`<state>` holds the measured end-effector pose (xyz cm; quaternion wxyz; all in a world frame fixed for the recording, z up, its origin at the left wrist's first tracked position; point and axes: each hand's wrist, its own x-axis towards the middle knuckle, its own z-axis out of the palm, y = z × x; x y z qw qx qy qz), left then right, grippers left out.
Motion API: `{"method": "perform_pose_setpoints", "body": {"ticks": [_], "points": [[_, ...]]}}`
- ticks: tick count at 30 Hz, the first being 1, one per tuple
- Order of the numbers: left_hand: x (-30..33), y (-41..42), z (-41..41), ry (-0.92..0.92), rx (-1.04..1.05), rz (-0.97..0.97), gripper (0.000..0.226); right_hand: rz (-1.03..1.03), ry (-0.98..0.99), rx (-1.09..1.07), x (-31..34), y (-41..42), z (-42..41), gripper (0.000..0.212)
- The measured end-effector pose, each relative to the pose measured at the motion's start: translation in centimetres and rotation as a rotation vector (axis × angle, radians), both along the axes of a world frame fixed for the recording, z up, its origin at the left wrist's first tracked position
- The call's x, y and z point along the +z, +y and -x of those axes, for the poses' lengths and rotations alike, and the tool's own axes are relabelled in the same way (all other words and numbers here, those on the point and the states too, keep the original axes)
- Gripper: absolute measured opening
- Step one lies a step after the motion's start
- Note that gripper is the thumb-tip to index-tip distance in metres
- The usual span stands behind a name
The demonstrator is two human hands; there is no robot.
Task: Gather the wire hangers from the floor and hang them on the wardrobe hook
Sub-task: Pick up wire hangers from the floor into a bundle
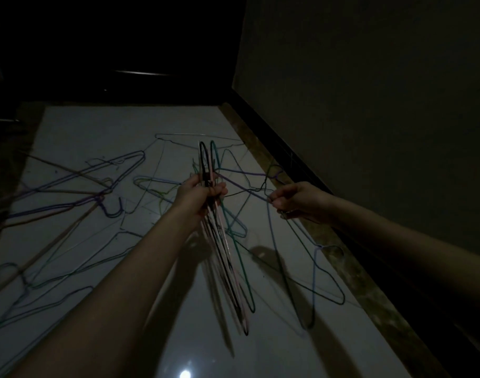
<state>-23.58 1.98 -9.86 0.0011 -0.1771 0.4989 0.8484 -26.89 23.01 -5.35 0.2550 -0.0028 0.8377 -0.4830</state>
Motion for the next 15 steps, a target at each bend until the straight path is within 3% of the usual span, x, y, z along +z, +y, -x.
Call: {"method": "perform_pose_setpoints", "body": {"ticks": [5,8,15], "points": [[-0.4,-0.9,-0.2,-0.015,0.025,-0.024,0.040,0.054,0.003,-0.030,0.1,-0.9,-0.4,0.021],[-0.6,-0.7,-0.4,-0.032,0.018,0.013,0.039,0.115,0.007,-0.035,0.1,-1.6,-1.1,0.009],[-0.2,0.9,-0.2,-0.043,-0.029,0.000,0.035,0.166,0.092,-0.065,-0.7,-4.5,-2.1,0.010]]}}
